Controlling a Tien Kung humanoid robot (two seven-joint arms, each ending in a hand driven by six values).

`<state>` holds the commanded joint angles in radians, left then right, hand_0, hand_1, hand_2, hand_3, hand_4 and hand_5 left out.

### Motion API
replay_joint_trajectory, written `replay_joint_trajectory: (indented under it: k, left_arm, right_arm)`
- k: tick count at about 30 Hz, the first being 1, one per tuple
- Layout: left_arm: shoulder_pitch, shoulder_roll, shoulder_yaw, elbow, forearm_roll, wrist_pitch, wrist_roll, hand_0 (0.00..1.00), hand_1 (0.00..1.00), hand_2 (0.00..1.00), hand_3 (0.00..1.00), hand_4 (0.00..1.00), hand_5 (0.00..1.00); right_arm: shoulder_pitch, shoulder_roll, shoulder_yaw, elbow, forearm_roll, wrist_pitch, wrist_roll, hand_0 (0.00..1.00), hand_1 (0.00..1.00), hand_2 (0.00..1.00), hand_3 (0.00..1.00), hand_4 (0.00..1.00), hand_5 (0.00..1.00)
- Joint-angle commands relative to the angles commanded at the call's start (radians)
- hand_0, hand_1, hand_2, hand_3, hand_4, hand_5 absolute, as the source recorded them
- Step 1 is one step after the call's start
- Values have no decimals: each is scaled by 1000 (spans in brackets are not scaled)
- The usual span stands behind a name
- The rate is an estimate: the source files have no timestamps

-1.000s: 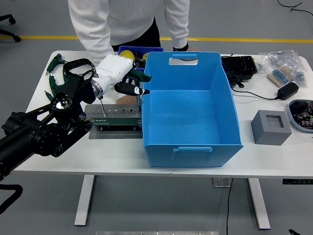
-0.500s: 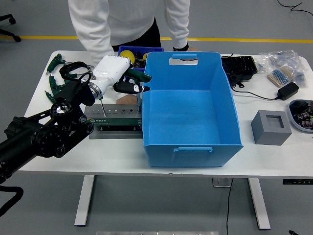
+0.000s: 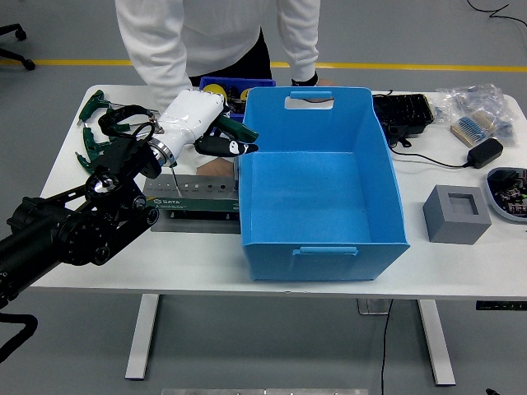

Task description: Lift tool from toolbox,place it in box,lift tool from toolbox,place it in box

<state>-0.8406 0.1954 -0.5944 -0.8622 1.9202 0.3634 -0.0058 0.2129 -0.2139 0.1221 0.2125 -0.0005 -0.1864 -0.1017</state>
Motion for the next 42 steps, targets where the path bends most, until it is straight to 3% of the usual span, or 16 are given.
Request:
replay_joint_trajectory:
  k: [3, 4, 14, 30, 42]
  left_arm:
    - [-4, 6, -7, -9, 2, 4, -3, 204, 2, 24, 5, 922, 707]
    - [-5, 8, -10, -14, 2, 5, -4, 204, 2, 18, 2, 837, 656]
    - [-17, 36, -37, -68, 15, 1, 2, 185, 2, 14, 2, 807, 615]
    - [-77, 110, -80, -213, 0, -98, 46, 182, 2, 11, 2, 765, 565]
    - [-156, 142, -103, -333, -11, -135, 65, 182, 2, 12, 2, 747, 535]
  right_arm:
    - [1, -1, -3, 0, 5, 0, 1, 699, 696, 741, 602, 833, 724]
    - [1, -1, -3, 0, 6, 0, 1, 700, 696, 740, 603, 833, 724]
    - [2, -1, -7, -2, 14, 0, 2, 700, 696, 740, 603, 833, 724]
    - [-1, -1, -6, -3, 15, 0, 2, 701, 695, 740, 603, 833, 724]
    - [-2, -2, -6, -4, 15, 0, 2, 700, 696, 740, 603, 833, 724]
